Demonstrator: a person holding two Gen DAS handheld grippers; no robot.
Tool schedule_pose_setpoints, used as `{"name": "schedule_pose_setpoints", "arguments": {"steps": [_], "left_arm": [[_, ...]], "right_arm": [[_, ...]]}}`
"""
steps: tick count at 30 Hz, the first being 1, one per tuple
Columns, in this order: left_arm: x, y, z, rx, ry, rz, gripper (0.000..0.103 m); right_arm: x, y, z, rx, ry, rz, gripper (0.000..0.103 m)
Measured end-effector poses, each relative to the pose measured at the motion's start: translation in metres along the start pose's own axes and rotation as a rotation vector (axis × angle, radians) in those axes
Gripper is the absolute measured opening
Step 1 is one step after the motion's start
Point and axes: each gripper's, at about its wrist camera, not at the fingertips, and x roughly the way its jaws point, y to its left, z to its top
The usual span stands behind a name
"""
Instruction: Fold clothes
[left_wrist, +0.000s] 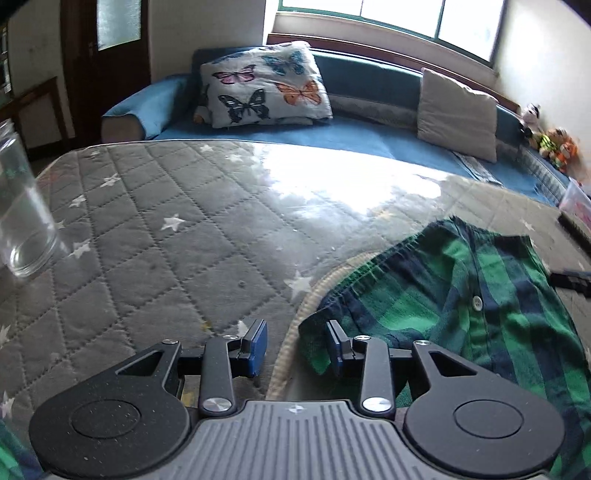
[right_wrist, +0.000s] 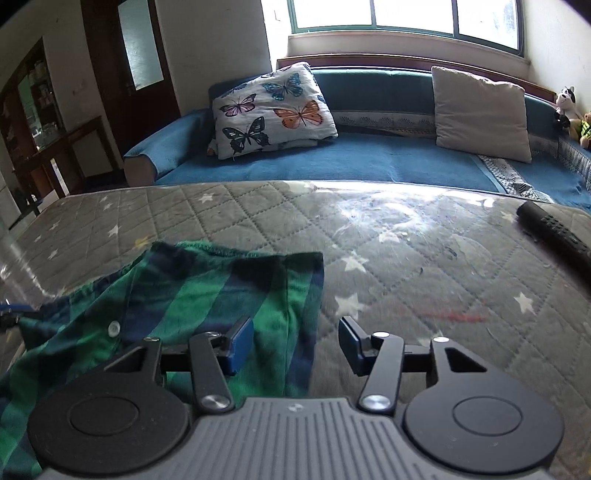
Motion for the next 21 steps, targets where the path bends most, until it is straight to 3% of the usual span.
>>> {"name": "schedule_pose_setpoints", "arguments": {"steps": [5,9,16,21], "left_arm": [[0.0,0.003,0.001,0.003,0.001,-0.029,0.029],[-0.007,0.005,0.004,0.001,-0.027,-0.064,0.03],[0.002,-0.001,0.005,0.022,0.013,-0.079,0.038],[0.006,-0.003,0.003,0.033,0.009,-0.044,0.04]], "right_arm": [[0.011,0.001,0.005,-0.009,-0.005,-0.003,0.052],[0.014,0.002,0.007,-0.015,-0.006,0.0,0.052],[0.02,0.004,0.009,-0.026,-0.003,0.017,0.052],[0.024,0.004,0.01,-0.027,-0.001,0.018,0.052]]}}
